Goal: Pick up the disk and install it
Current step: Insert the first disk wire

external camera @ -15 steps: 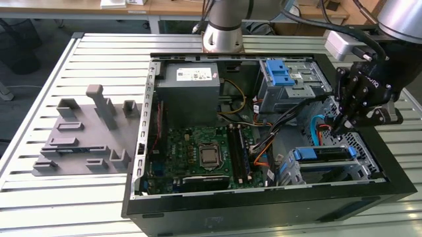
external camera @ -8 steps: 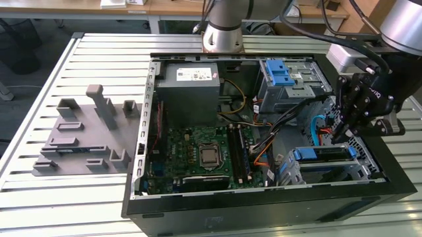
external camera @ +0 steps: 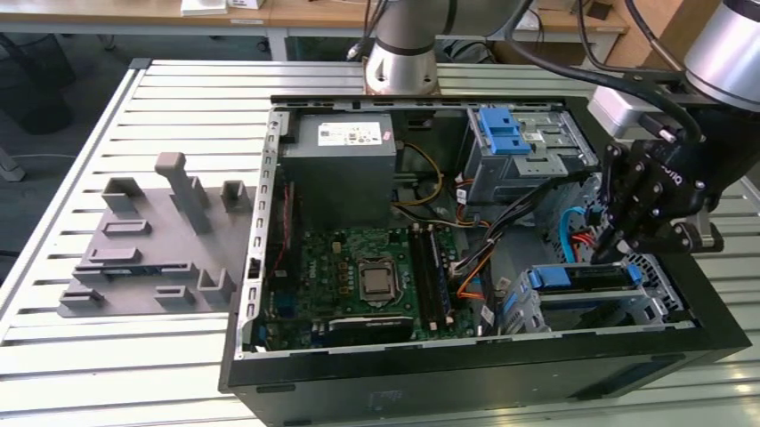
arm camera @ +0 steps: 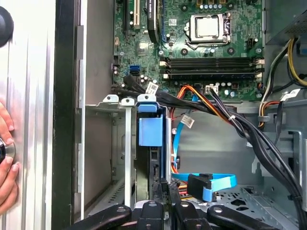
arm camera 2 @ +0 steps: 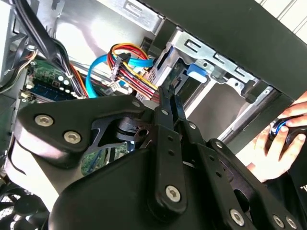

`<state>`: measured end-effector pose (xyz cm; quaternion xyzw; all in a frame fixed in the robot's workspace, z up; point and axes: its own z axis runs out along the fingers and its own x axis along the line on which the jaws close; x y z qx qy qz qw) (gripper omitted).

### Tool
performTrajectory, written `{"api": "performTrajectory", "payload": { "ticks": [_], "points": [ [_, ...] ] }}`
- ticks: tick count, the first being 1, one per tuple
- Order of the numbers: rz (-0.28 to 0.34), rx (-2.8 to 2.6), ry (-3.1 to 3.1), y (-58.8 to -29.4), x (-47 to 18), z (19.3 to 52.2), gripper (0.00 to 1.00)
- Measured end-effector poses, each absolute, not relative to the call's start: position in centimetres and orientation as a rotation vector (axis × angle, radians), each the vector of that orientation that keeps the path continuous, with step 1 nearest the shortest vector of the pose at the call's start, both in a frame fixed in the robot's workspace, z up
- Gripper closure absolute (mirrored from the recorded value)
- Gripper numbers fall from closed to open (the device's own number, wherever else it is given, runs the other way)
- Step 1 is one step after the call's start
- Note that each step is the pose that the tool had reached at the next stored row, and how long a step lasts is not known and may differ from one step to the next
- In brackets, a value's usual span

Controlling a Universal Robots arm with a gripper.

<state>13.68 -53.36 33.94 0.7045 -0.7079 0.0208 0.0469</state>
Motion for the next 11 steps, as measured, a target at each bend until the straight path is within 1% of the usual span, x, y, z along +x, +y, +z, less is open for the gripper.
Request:
{"api": "performTrajectory", "payload": {
  "ticks": [11],
  "points": [
    [0.059, 2.143, -2.163, -53.83, 14.05, 33.7, 0.84]
  ]
}}
